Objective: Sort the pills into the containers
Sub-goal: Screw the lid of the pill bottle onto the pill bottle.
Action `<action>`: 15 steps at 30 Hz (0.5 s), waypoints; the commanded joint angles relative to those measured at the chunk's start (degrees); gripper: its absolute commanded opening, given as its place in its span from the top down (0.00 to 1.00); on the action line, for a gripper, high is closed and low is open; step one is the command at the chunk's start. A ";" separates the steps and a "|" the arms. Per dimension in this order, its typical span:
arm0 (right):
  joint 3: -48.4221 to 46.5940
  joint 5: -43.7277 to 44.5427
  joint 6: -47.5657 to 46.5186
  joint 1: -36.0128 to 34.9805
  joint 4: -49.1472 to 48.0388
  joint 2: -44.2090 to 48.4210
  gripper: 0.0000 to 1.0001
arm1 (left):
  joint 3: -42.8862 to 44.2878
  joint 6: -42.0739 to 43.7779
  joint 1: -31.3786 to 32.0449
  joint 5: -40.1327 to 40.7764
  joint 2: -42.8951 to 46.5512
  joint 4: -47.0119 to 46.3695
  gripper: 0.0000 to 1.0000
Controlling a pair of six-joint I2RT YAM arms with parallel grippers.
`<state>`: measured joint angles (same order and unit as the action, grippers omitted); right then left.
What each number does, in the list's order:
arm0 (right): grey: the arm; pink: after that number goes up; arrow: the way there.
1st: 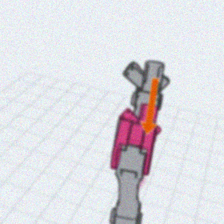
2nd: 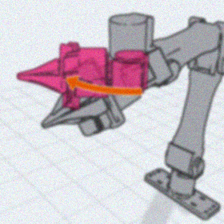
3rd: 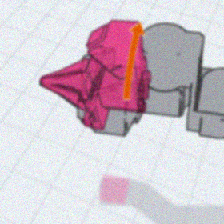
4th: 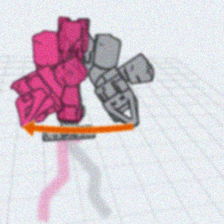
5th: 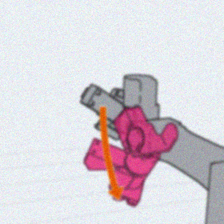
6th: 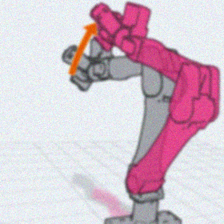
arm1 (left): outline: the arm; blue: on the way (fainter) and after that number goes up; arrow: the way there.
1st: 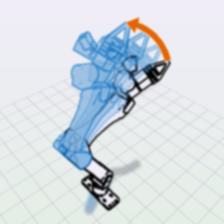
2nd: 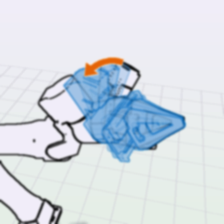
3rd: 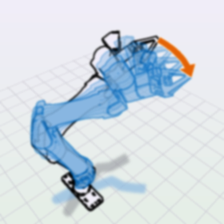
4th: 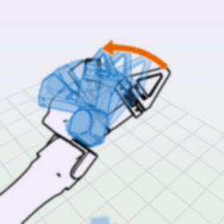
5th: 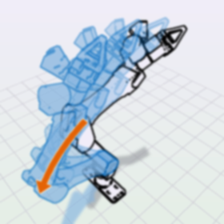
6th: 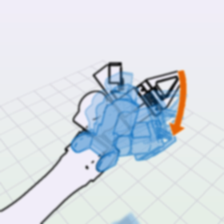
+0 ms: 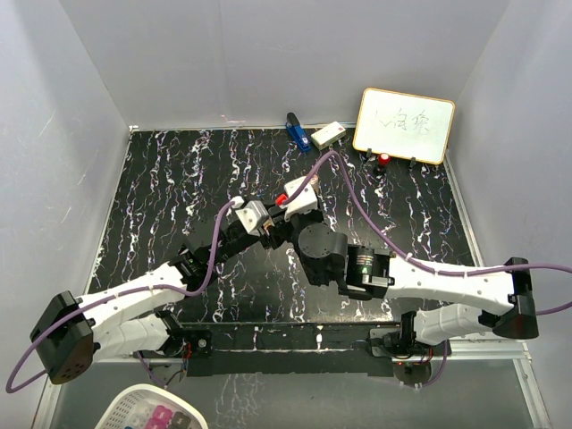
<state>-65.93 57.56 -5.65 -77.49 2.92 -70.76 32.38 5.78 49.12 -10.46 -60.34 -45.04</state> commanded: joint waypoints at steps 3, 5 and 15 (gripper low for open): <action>-0.12 -2.73 3.61 -1.96 5.87 -3.07 0.50 | 5.40 -0.13 -1.33 13.65 0.28 -6.58 1.00; -0.31 -3.25 3.93 -1.96 5.94 -2.55 0.46 | 4.98 0.05 -1.35 14.13 -0.10 -6.33 1.00; -2.56 -5.07 5.76 -2.82 7.51 1.16 0.31 | 5.28 0.00 -1.37 15.19 -4.03 -5.32 1.00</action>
<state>-66.32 58.13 -2.85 -78.30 10.07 -70.87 34.11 6.00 46.98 4.43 -64.07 -45.91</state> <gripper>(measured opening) 0.695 0.501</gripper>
